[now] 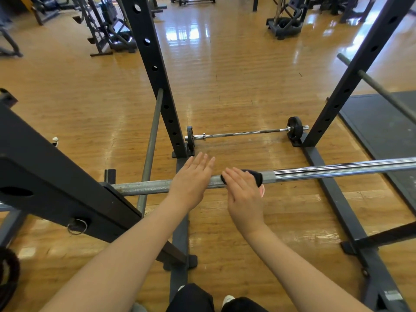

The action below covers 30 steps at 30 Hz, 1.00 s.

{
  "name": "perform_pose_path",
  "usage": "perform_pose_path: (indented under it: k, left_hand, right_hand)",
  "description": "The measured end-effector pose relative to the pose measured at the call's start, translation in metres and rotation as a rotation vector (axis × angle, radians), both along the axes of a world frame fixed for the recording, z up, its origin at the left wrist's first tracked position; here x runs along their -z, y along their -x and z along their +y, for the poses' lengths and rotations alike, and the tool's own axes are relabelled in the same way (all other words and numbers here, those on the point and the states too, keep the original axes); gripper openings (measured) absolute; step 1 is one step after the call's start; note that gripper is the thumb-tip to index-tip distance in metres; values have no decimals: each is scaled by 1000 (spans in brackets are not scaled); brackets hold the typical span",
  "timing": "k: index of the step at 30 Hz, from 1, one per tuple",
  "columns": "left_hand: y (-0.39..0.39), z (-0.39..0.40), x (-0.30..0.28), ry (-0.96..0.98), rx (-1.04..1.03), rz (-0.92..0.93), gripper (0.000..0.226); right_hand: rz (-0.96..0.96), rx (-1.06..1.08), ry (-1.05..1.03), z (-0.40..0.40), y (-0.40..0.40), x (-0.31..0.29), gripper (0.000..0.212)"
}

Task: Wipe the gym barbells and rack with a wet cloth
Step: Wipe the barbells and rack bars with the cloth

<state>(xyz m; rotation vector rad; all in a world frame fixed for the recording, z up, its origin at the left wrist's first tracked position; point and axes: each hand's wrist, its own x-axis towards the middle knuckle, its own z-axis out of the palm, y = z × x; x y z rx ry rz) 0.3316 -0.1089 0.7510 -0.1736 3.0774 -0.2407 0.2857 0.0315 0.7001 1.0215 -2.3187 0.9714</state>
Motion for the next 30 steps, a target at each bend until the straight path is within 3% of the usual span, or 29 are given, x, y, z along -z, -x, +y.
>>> perform_pose_path:
  k: [4, 10, 13, 17, 24, 30]
  left_hand:
    - [7, -4, -4, -136, -4, -60, 77]
    - [10, -8, -7, -177, 12, -121, 81]
    - [10, -7, -5, -171, 9, -91, 80]
    - [9, -7, -5, -192, -3, -72, 77]
    - [7, -6, -5, -193, -8, -32, 71]
    - [5, -2, -6, -162, -17, -8, 68]
  right_hand:
    - [50, -83, -96, 20, 12, -4, 36]
    - [25, 54, 67, 31, 20, 3, 31]
    - [18, -29, -14, 4, 5, 2, 32]
    - [95, -107, -100, 25, 20, 1, 30]
    - [105, 88, 63, 30, 20, 8, 24]
    - [178, -104, -56, 7, 9, 7, 32]
